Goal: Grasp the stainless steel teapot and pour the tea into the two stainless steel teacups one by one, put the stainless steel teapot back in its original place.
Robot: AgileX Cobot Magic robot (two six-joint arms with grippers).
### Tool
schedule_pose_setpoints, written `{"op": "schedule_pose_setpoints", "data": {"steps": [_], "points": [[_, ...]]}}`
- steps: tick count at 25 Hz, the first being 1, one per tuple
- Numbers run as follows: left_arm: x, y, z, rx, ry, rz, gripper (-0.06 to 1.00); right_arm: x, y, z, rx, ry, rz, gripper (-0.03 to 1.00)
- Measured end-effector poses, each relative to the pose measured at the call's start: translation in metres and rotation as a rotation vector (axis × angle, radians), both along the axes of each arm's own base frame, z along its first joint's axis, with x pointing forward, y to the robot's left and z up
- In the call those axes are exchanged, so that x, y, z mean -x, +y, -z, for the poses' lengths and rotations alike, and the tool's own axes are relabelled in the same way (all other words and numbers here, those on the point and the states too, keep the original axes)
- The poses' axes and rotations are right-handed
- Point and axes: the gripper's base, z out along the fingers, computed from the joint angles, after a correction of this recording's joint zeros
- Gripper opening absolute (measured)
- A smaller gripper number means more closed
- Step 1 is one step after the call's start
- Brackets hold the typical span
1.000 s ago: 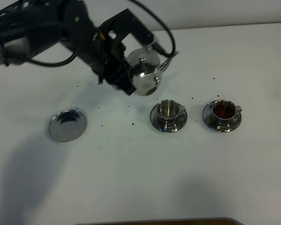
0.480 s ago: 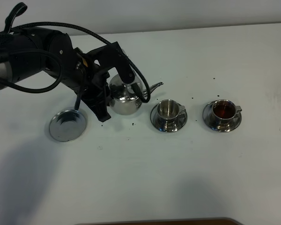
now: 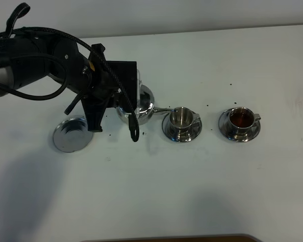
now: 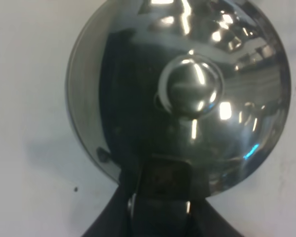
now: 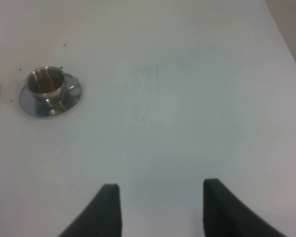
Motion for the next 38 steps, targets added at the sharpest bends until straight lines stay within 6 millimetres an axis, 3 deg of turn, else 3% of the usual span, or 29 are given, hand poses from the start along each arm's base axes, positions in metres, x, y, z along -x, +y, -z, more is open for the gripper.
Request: {"op": "schedule_pose_setpoints", "data": {"steps": [12, 21, 38], "points": [[-0.012, 0.003, 0.001, -0.07, -0.134, 0.049, 0.28, 0.0, 0.0, 0.0, 0.0, 0.0, 0.0, 0.38], [-0.016, -0.009, 0.015, -0.106, -0.185, 0.128, 0.28, 0.0, 0.0, 0.0, 0.0, 0.0, 0.0, 0.38], [-0.017, -0.022, 0.011, -0.206, -0.309, 0.285, 0.28, 0.0, 0.0, 0.0, 0.0, 0.0, 0.0, 0.38]]}}
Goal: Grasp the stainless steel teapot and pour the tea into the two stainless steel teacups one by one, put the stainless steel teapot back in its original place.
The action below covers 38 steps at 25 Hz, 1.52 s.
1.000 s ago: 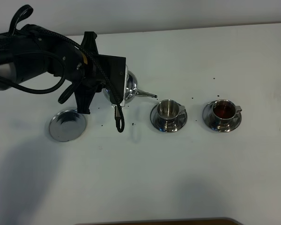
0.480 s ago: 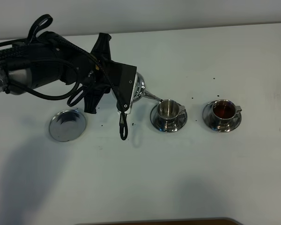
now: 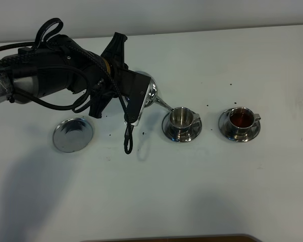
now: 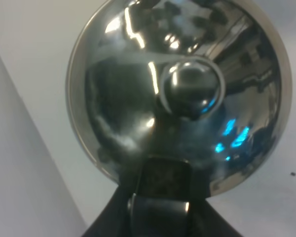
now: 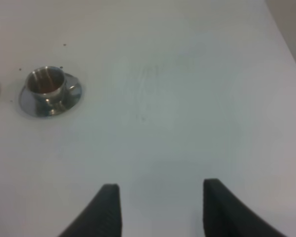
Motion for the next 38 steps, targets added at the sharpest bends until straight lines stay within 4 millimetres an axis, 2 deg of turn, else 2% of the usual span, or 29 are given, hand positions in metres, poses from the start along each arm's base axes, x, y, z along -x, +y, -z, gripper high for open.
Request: {"op": "schedule_pose_setpoints", "data": {"steps": [38], "points": [[-0.002, -0.019, -0.009, -0.127, -0.187, 0.288, 0.28, 0.0, 0.0, 0.0, 0.0, 0.0, 0.0, 0.38]]}}
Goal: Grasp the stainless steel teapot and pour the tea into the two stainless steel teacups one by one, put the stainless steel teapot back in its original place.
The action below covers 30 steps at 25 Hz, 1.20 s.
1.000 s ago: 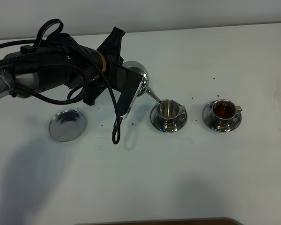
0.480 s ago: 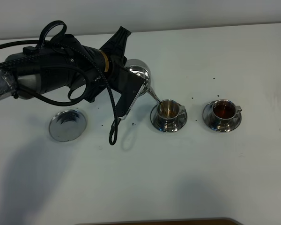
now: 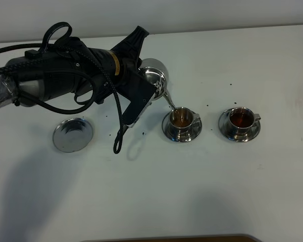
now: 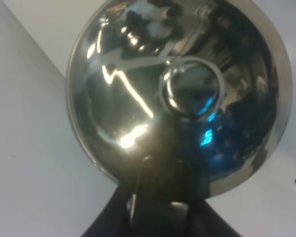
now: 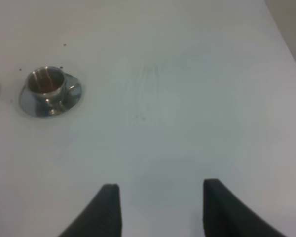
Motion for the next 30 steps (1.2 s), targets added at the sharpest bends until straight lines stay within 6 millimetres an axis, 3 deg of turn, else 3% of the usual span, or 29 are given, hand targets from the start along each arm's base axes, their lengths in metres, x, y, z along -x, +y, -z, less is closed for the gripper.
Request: {"op": "schedule_pose_setpoints", "data": {"steps": [30], "points": [[-0.0023, -0.0055, -0.0044, -0.06, -0.093, 0.146, 0.28, 0.0, 0.0, 0.0, 0.0, 0.0, 0.0, 0.38]]}}
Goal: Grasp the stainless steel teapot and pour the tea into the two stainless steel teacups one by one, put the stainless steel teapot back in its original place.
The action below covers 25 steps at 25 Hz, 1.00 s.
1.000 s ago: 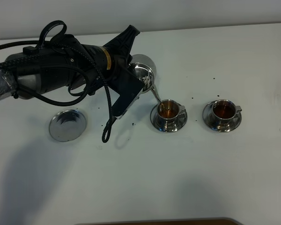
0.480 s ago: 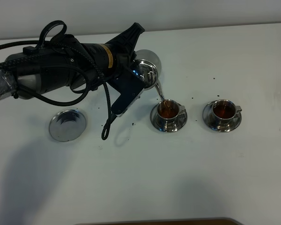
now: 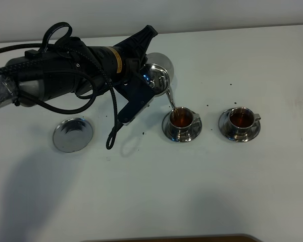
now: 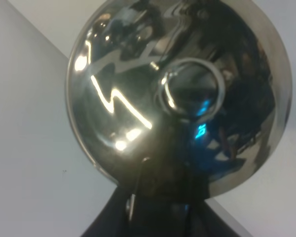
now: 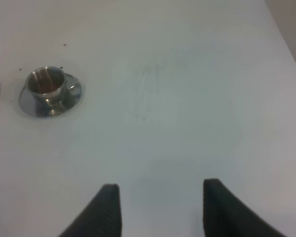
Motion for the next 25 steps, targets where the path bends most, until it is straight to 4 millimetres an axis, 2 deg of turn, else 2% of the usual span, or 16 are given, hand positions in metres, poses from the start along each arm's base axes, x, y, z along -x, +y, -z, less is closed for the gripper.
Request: {"op": "schedule_pose_setpoints", "data": {"steps": [11, 19, 25], "points": [[0.0001, 0.0002, 0.0002, 0.009, 0.007, -0.011, 0.28, 0.0, 0.0, 0.0, 0.0, 0.0, 0.0, 0.38], [0.0024, 0.0051, 0.0044, 0.048, 0.089, -0.129, 0.28, 0.0, 0.0, 0.0, 0.0, 0.0, 0.0, 0.38], [0.0052, 0.0055, 0.0071, 0.164, 0.177, -0.256, 0.28, 0.0, 0.0, 0.0, 0.0, 0.0, 0.0, 0.38]]}}
